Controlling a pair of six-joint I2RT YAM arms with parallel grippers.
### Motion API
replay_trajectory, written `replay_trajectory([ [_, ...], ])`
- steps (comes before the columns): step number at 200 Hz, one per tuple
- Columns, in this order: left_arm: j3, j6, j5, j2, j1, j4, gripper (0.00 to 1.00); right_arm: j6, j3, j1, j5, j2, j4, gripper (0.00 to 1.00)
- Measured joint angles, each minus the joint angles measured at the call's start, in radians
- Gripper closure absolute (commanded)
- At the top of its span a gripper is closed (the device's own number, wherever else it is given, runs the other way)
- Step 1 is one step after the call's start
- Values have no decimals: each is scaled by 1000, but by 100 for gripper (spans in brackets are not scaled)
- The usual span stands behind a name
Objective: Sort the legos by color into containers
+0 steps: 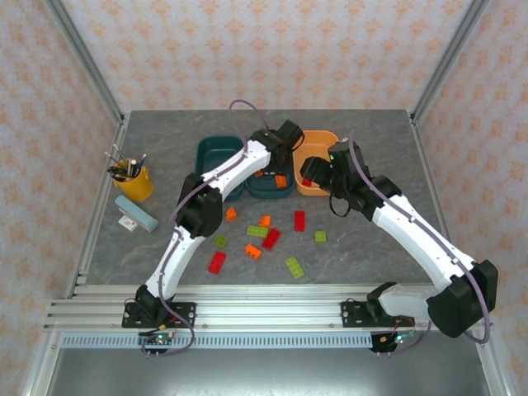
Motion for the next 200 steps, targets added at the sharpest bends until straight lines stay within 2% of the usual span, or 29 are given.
replay_trajectory([
  [32,-69,-17,-30,-79,0,6,51,-42,-6,0,-5,-11,-31,28],
  [52,-211,-32,-61,-241,0,19,37,-100,-6,6,-15,-11,-61,28],
  [70,-368,-43,-85,-448,1,40,30,-154,-6,35,-20,-23,-86,28],
  [103,-653,-90,-109,-830,14,66,26,-235,13,153,-18,-53,-109,28],
  [129,-899,-132,-103,-1032,29,70,26,-269,34,271,6,-51,-113,28],
  [166,-1227,-181,-43,-1197,33,69,27,-278,41,393,16,-17,-109,29],
  [200,-1410,-220,40,-1316,33,89,27,-280,40,465,13,58,-103,29],
])
